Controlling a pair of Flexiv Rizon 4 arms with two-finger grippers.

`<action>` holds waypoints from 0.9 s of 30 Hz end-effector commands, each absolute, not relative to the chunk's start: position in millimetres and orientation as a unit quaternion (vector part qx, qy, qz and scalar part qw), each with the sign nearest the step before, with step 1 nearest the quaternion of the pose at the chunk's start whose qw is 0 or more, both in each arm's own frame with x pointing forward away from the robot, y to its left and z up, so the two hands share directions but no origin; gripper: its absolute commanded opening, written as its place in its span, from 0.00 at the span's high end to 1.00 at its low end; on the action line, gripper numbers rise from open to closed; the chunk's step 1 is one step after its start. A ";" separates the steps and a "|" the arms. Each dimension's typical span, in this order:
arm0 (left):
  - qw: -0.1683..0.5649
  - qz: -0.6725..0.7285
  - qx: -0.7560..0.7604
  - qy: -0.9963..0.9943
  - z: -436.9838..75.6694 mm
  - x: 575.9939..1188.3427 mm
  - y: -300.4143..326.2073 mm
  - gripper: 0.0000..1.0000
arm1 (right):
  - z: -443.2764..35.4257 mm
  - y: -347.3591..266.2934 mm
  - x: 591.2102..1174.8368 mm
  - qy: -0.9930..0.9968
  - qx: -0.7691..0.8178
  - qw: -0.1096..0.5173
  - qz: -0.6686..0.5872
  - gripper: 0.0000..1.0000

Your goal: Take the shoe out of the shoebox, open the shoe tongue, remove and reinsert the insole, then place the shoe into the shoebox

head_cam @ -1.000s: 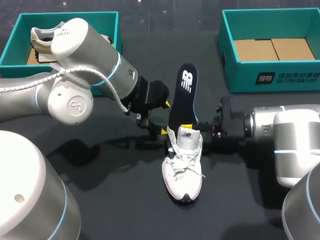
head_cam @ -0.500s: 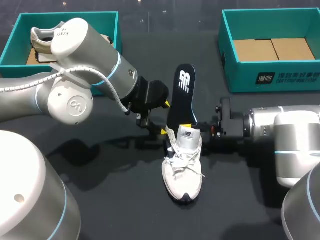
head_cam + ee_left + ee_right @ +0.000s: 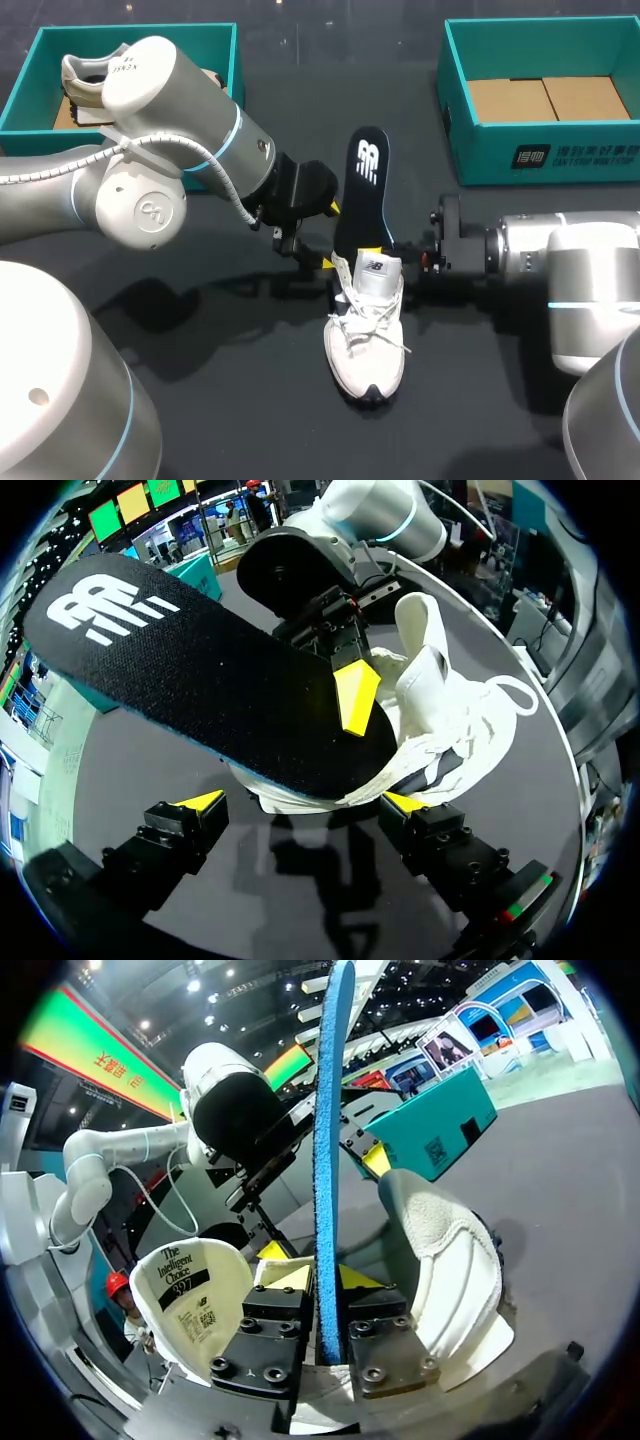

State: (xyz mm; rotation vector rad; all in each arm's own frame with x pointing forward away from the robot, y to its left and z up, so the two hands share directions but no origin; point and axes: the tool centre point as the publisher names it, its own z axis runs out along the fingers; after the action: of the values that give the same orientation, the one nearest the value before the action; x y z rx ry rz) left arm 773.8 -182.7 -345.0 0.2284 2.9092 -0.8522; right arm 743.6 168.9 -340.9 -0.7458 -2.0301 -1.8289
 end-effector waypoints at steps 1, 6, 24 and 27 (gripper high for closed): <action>0.051 -0.280 0.075 0.956 -344.9 773.6 -182.7 0.00 | -344.8 169.7 743.8 -0.708 -0.258 0.152 -0.640 0.85; 0.051 -0.280 0.075 0.956 -344.9 773.6 -182.7 0.00 | -341.5 169.2 744.7 -0.708 -0.254 0.149 -0.642 0.85; 0.051 -0.280 0.075 0.956 -344.9 773.6 -182.7 0.00 | -333.6 169.2 749.6 -0.707 -0.244 0.143 -0.648 0.76; 0.051 -0.280 0.075 0.956 -344.9 773.6 -182.7 0.00 | -332.7 169.5 750.9 -0.707 -0.243 0.143 -0.649 0.76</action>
State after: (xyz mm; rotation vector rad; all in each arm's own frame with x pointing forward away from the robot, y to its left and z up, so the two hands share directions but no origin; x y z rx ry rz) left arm 773.8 -182.7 -345.0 0.2284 2.9092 -0.8523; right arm 748.3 168.7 -330.5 -0.7036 -2.0381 -1.8758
